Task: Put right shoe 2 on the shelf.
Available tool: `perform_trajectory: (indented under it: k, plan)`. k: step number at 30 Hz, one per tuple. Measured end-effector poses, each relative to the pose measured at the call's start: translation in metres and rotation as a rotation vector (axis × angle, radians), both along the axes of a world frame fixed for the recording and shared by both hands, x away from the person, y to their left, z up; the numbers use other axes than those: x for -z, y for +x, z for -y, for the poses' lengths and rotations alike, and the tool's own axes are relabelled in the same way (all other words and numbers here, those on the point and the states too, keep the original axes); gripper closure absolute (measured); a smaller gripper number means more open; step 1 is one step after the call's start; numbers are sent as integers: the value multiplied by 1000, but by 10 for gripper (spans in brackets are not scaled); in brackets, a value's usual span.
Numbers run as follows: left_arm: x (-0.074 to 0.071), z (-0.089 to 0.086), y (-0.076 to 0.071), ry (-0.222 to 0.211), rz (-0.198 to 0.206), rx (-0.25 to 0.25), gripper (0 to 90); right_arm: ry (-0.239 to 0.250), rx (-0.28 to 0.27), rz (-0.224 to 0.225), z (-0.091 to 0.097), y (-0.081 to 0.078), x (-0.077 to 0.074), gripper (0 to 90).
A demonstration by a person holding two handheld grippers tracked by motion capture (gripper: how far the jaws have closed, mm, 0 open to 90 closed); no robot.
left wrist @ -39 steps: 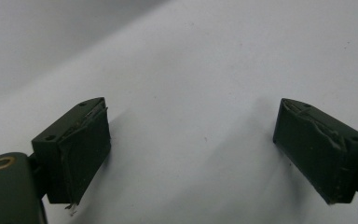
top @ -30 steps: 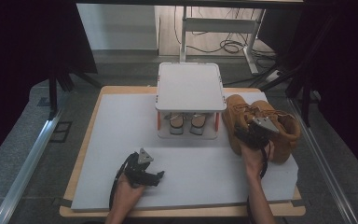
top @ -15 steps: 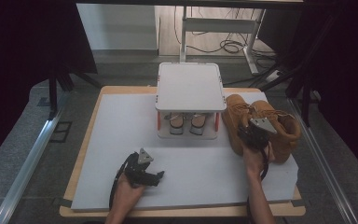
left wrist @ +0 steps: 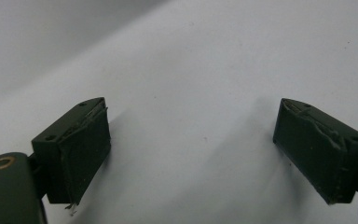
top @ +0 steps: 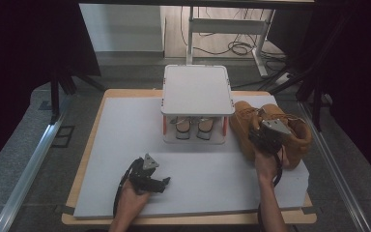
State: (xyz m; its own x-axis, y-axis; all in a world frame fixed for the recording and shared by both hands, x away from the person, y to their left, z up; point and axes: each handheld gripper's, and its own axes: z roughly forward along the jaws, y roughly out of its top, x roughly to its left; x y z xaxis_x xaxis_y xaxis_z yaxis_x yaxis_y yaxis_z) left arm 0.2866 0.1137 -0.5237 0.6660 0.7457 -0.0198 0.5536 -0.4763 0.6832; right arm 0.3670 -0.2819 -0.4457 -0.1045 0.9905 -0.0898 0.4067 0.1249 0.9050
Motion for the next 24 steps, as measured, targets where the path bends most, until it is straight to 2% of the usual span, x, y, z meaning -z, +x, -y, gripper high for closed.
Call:
perform_trajectory:
  k: [7, 15, 24]
  plan:
    - [0, 0, 0, 0, 0, 0, 105, 11, -9, 25, -2, -7, -10, 506]
    - [0, 0, 0, 0, 0, 0, 105, 1, -8, 72, -1, -14, -28, 505]
    - [0, 0, 0, -3, 0, -3, 105, 40, -10, 102, 3, -14, -41, 506]
